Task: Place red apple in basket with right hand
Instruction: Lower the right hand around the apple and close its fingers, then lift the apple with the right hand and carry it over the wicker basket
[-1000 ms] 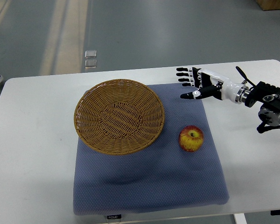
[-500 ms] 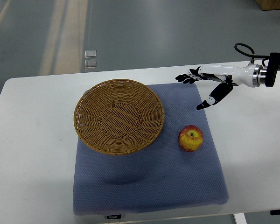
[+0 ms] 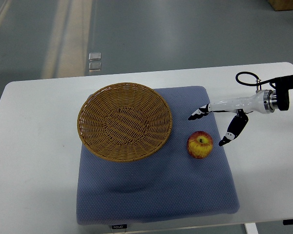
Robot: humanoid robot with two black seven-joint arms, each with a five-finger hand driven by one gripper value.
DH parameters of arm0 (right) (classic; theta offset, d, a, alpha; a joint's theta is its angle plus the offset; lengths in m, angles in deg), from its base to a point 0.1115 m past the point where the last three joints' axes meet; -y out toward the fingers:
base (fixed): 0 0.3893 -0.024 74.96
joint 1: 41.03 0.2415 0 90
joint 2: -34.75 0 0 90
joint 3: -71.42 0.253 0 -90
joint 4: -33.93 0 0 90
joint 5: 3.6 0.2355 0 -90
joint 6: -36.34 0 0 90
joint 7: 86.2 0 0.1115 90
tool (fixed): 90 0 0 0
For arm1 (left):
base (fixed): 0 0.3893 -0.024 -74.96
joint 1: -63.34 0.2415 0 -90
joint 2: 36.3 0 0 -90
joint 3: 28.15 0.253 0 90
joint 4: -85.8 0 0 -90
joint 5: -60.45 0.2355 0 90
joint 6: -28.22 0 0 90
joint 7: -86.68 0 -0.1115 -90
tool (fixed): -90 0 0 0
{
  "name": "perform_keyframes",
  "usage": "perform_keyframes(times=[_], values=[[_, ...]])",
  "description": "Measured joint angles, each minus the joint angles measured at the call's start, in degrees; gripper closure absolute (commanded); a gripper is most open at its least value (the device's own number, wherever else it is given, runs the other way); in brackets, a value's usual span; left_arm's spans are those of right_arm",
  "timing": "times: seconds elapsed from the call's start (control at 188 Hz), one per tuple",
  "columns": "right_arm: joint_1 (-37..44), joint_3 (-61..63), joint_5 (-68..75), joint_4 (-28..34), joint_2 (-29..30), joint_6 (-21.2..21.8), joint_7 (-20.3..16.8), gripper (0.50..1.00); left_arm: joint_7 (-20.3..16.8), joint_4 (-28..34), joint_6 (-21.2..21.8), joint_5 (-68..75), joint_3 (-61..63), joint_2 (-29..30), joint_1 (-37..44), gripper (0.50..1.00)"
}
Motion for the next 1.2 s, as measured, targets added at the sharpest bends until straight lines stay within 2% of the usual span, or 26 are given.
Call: perform_keyframes(times=[0.335, 0.638, 0.899, 0.947, 1.0, 1.074, 1.202], values=[[-0.53, -5.34, -1.53, -1.26, 3.38, -5.39, -0.04, 0.581, 0.0, -0.14, 0.0, 0.0, 0.03, 0.0, 0.0, 0.5], [-1.34, -6.02, -2.07, -2.48, 4.97, -5.99, -0.04, 0.601, 0.09, -0.3, 0.0, 0.0, 0.1, 0.0, -0.01, 0.5], [-1.43, -7.38, -3.57, -3.84, 5.62, -7.74, 0.1, 0.748, 0.1, -0.3, 0.0, 0.0, 0.1, 0.0, -0.01, 0.5], [-1.38, -7.38, -3.6, -3.94, 5.64, -7.85, 0.13, 0.787, 0.1, -0.3, 0.0, 0.0, 0.1, 0.0, -0.01, 0.5], [-1.22, -7.38, -3.61, -4.01, 5.65, -8.1, 0.14, 0.852, 0.1, -0.3, 0.0, 0.0, 0.1, 0.0, -0.01, 0.5], [-0.94, -7.38, -3.61, -4.1, 5.65, -8.66, 0.14, 0.908, 0.1, -0.3, 0.0, 0.0, 0.1, 0.0, 0.0, 0.5], [-0.39, -7.15, -3.6, -4.25, 5.65, -9.44, 0.15, 0.92, 0.1, -0.3, 0.0, 0.0, 0.09, 0.0, 0.0, 0.5]])
